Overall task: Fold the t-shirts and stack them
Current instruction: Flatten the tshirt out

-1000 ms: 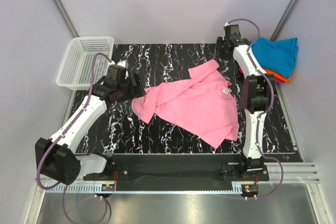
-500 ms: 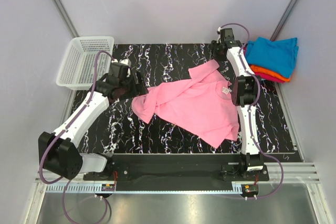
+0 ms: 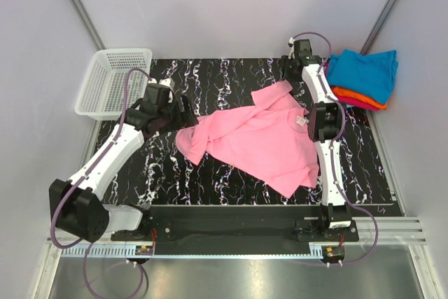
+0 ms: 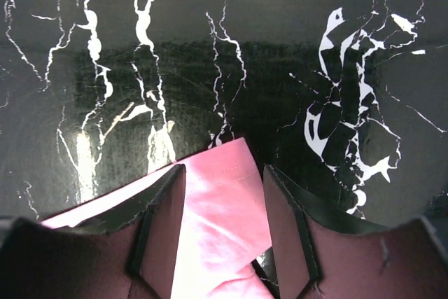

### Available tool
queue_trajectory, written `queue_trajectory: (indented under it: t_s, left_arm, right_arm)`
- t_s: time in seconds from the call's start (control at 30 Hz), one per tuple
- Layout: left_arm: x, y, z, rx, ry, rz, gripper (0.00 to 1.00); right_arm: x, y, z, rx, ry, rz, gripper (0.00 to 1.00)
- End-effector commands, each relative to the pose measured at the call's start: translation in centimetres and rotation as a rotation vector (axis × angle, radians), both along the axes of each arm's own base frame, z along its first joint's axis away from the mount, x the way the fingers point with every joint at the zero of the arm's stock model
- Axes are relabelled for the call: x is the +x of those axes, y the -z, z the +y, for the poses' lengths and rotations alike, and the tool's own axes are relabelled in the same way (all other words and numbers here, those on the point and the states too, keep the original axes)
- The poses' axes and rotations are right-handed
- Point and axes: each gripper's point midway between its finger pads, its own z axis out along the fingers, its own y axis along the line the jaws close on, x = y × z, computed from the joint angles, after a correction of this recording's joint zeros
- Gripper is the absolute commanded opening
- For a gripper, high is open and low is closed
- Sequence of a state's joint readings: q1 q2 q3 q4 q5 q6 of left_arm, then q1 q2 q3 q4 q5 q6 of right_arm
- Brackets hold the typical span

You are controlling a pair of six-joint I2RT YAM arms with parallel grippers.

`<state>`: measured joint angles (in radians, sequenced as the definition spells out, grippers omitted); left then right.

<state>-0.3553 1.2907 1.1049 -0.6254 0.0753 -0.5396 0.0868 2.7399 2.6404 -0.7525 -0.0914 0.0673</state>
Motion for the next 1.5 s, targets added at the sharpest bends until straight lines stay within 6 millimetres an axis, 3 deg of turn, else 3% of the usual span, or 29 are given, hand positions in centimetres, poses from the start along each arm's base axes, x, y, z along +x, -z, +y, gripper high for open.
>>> queue_trajectory:
  t_s: [0.0,0.17,0.23,0.33,0.37,0.47,0.53,0.57,0.6,0.7,0.87,1.23,1.47]
  left_arm:
    - [0.4,-3.3,-1.0,-0.063,0.033,-0.101,0.88]
    - [0.3,-3.9,-1.2,-0.081,0.044,-0.11,0.88]
    - [0.3,-4.0,-1.2,-0.081,0.045,-0.114,0.88]
    - [0.1,-4.1,-1.2,-0.08,0.047,-0.118,0.88]
    - [0.1,-4.1,-1.1,-0.079,0.046,-0.118,0.89]
    - [0.0,-4.2,-1.0,-0.077,0.045,-0.121,0.89]
    - [-0.1,-4.1,-1.1,-0.078,0.046,-0.118,0.89]
    - [-0.1,-4.1,-1.0,-0.077,0.046,-0.119,0.89]
    - [-0.1,-4.1,-1.0,-0.076,0.047,-0.119,0.89]
    - [-0.2,-4.1,-1.0,-0.075,0.046,-0.118,0.89]
    - [-0.2,-4.2,-0.9,-0.076,0.041,-0.121,0.89]
    - [-0.5,-5.2,-0.9,-0.09,0.043,-0.139,0.89]
    - [-0.8,-5.5,-0.6,-0.086,0.038,-0.148,0.89]
  right_arm:
    - [1.2,-1.9,-0.7,0.019,-0.002,-0.061,0.56]
    - [1.3,-2.1,0.0,0.062,-0.02,-0.062,0.53]
    - [1.3,-2.0,0.3,0.086,-0.029,-0.061,0.45]
    - [1.3,-2.1,0.8,0.109,-0.038,-0.06,0.26]
    - [1.3,-2.3,1.0,0.113,-0.043,-0.063,0.12]
    - [1.1,-2.3,1.0,0.118,-0.041,-0.057,0.05]
    - [1.0,-2.4,1.0,0.121,-0.043,-0.054,0.12]
    - [1.0,-2.4,0.9,0.117,-0.043,-0.055,0.23]
    - [1.0,-2.7,0.8,0.111,-0.036,-0.06,0.43]
    - [1.1,-2.6,0.4,0.091,-0.016,-0.062,0.59]
    - [1.1,-2.5,0.8,0.115,-0.02,-0.056,0.62]
    - [-0.7,0.4,0.2,0.128,0.083,0.067,0.61]
    - [-1.6,1.6,0.1,0.129,0.096,0.119,0.46]
